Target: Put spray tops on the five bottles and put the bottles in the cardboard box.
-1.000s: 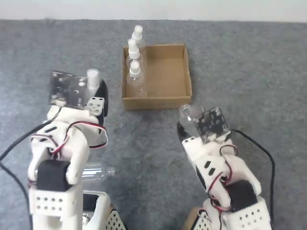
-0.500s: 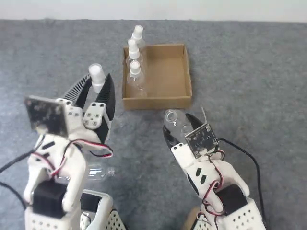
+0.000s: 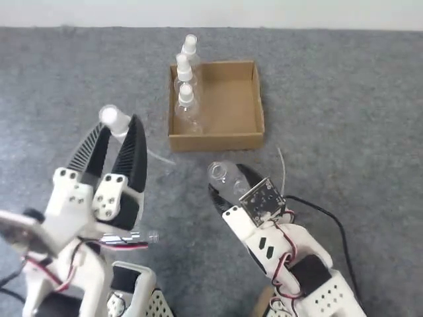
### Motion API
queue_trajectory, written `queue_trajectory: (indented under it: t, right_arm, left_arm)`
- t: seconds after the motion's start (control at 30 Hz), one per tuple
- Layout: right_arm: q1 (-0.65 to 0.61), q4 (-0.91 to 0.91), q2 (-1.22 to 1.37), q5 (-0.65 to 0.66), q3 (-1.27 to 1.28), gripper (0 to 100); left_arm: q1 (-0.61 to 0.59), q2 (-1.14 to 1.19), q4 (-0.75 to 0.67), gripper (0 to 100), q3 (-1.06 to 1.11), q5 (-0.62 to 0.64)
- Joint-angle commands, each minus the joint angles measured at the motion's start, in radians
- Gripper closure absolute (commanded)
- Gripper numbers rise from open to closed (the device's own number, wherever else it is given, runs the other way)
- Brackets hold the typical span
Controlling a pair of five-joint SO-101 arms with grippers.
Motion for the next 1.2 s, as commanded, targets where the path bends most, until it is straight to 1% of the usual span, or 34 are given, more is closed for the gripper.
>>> queue_trajectory:
  t: [0.0, 0.17, 0.3, 0.4, 0.87, 1.03, 1.17]
  right_arm:
    - [-0.01, -0.025, -0.021, 0.0, -0.009, 92.9]
    - [-0.015, -0.047, -0.021, 0.012, 0.009, 92.9]
    - [-0.071, -0.108, -0.022, 0.083, 0.066, 92.9]
    - [-0.077, -0.125, -0.024, 0.089, 0.078, 93.0]
    - [-0.082, -0.124, -0.027, 0.091, 0.08, 93.0]
    - [-0.119, -0.117, -0.028, 0.092, 0.081, 93.0]
    - [-0.122, -0.117, -0.028, 0.092, 0.081, 93.0]
  left_arm:
    - [0.006, -0.084, -0.012, 99, 0.045, 0.035]
    - [0.014, -0.152, -0.009, 99, 0.09, 0.043]
    - [0.107, -0.204, -0.006, 99, 0.14, 0.037]
    - [0.135, -0.241, -0.009, 99, 0.171, 0.035]
    - [0.141, -0.244, -0.005, 99, 0.208, 0.035]
    - [0.143, -0.242, -0.011, 99, 0.234, 0.035]
    - [0.143, -0.242, -0.011, 98, 0.26, 0.035]
